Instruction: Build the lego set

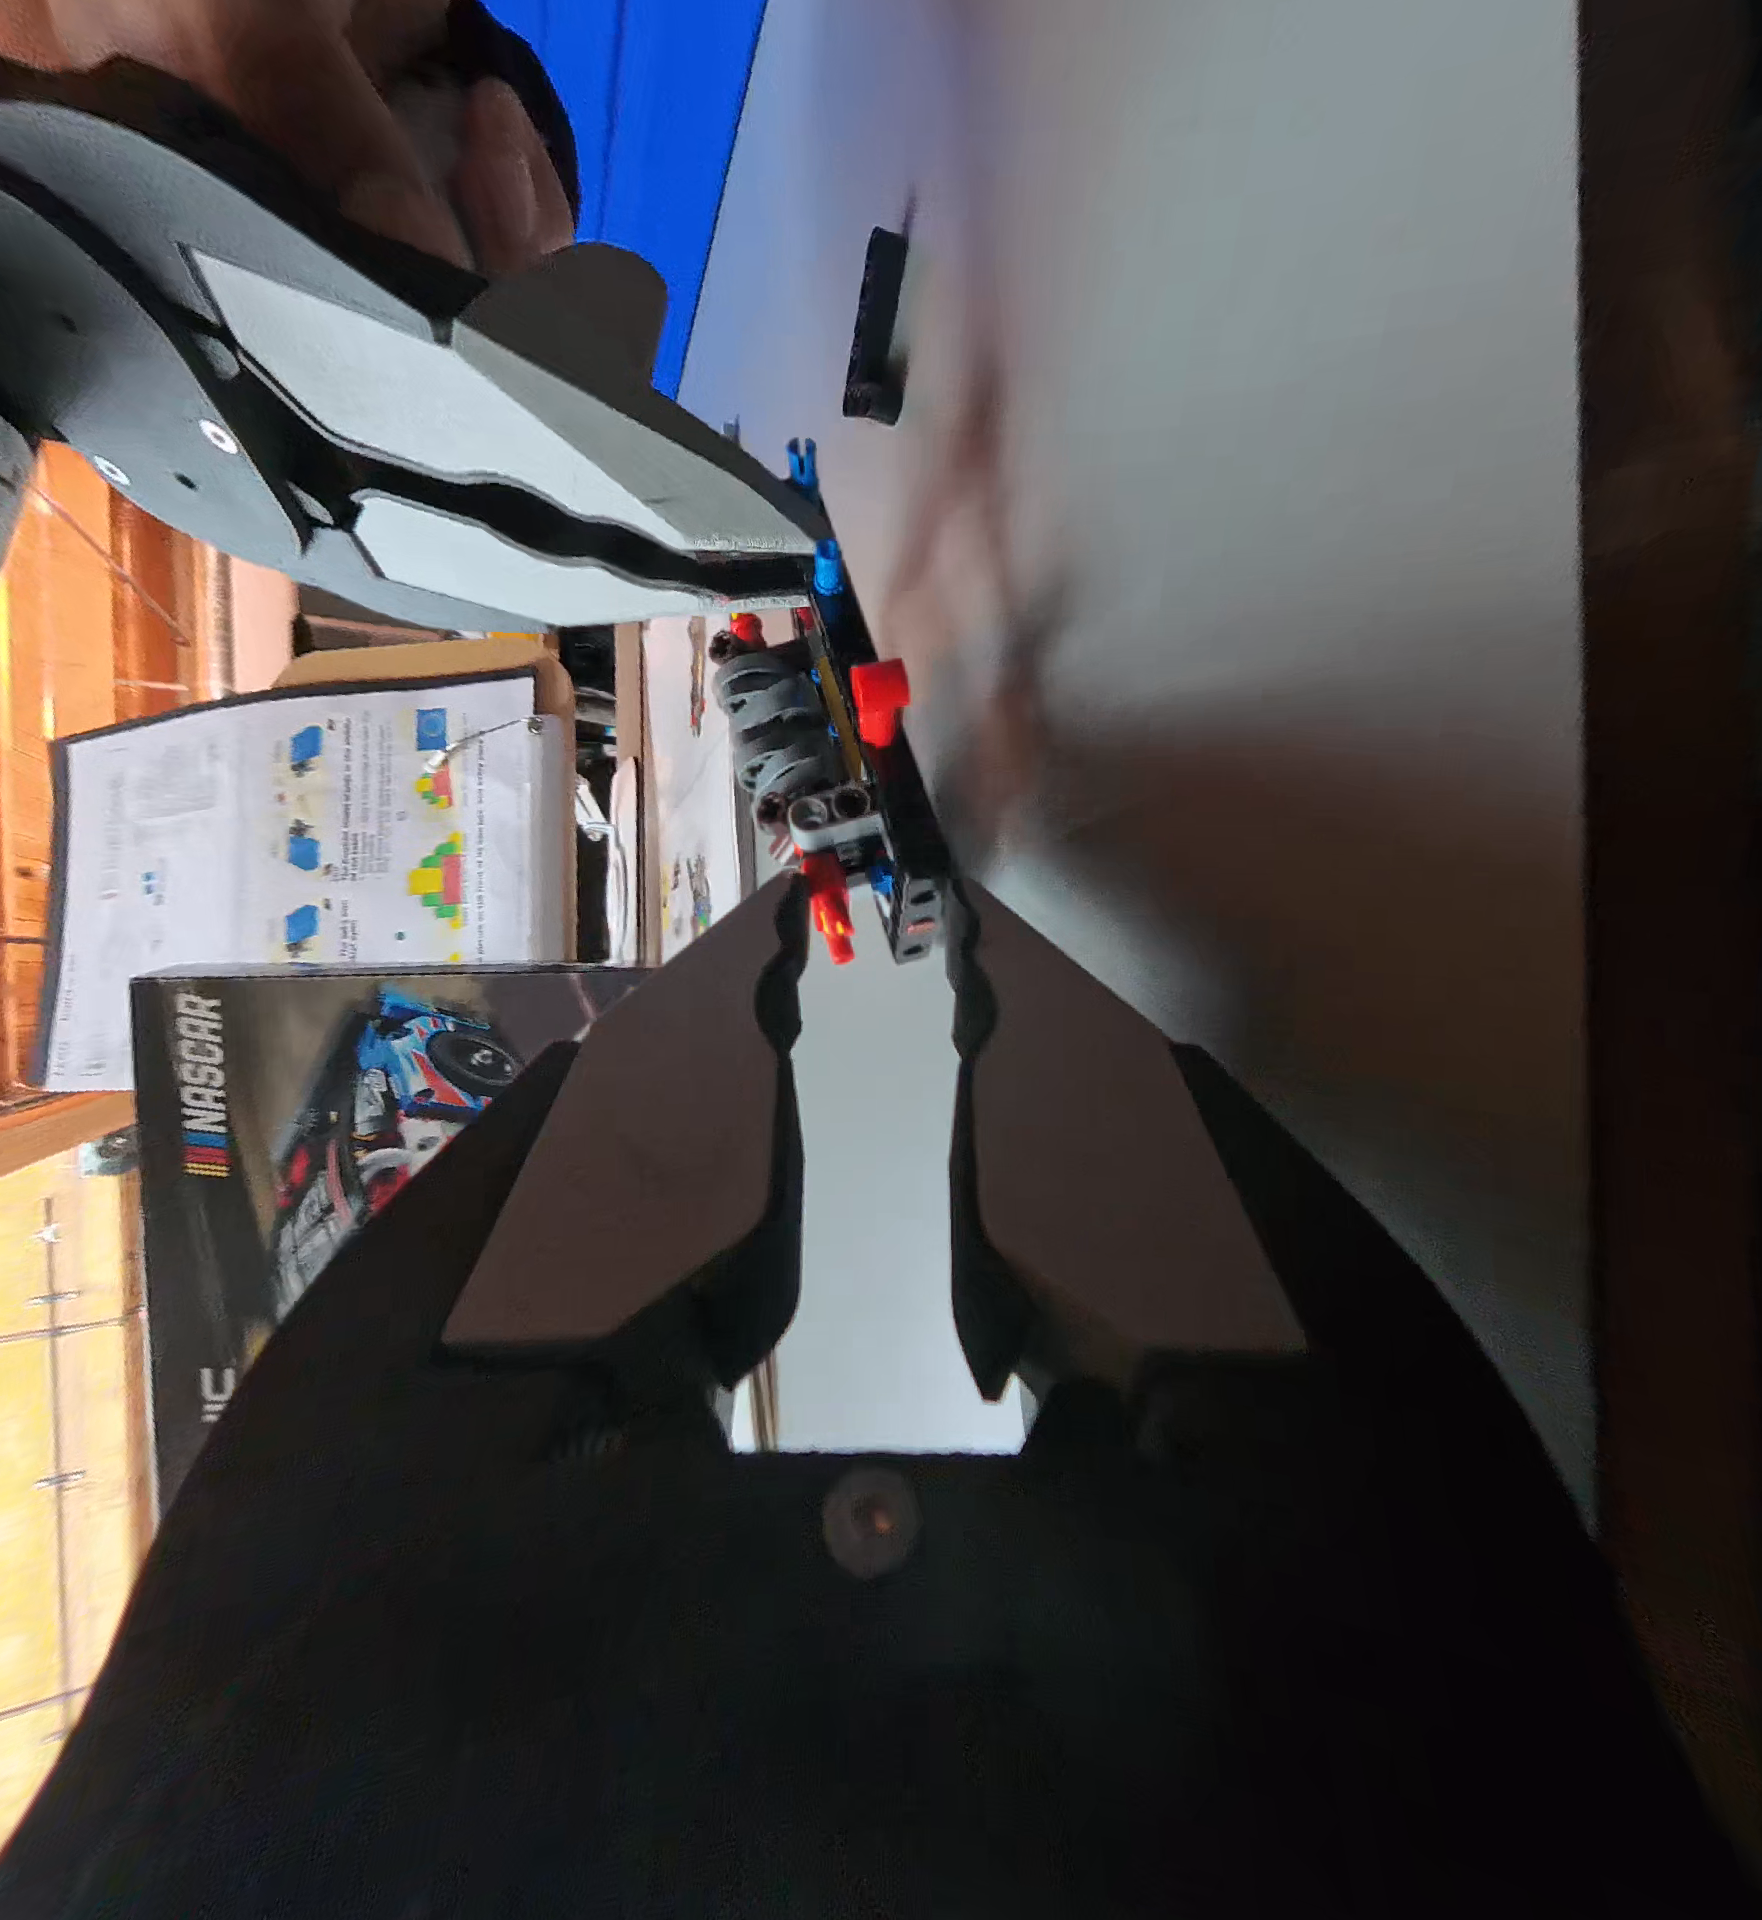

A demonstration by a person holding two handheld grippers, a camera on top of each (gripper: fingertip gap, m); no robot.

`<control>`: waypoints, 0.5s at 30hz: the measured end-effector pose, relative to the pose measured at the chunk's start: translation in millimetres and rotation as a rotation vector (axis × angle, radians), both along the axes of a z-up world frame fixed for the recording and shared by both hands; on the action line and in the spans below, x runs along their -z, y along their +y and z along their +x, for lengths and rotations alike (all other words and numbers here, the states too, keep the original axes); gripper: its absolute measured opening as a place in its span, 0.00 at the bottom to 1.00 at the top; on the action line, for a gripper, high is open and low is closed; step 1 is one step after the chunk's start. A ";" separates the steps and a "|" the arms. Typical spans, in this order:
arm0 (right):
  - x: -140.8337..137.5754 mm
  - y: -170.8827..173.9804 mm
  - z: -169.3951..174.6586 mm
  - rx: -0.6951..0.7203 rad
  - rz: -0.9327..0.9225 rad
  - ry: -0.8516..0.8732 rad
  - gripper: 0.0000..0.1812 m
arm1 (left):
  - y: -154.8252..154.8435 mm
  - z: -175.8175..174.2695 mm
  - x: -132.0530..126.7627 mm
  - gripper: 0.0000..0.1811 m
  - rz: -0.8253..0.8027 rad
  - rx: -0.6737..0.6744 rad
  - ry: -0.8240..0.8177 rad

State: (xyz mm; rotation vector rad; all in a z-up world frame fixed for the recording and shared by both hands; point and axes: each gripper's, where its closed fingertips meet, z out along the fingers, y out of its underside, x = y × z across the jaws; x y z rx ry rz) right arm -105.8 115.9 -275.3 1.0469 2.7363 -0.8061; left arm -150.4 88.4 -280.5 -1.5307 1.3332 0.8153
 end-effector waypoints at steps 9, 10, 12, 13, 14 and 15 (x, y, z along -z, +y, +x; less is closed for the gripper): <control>-4.9 0.2 -1.5 0.077 -0.173 -0.029 0.02 | 3.2 10.2 -9.5 0.06 0.100 0.037 0.055; -6.1 1.2 -1.8 0.077 -0.177 -0.029 0.02 | 6.4 6.1 -8.9 0.06 0.106 0.017 0.071; -5.9 3.9 -2.9 0.083 -0.181 -0.032 0.02 | 10.3 0.5 -7.9 0.05 0.105 -0.007 0.084; -6.4 4.7 -3.9 0.089 -0.195 -0.036 0.02 | 10.8 -0.2 -8.8 0.04 0.100 -0.010 0.075; -6.9 6.0 -5.7 0.100 -0.207 -0.036 0.02 | 11.2 -0.8 -9.0 0.04 0.086 -0.014 0.065; -6.4 8.4 -8.1 0.115 -0.207 -0.030 0.02 | 12.1 -2.2 -10.0 0.04 0.071 -0.021 0.056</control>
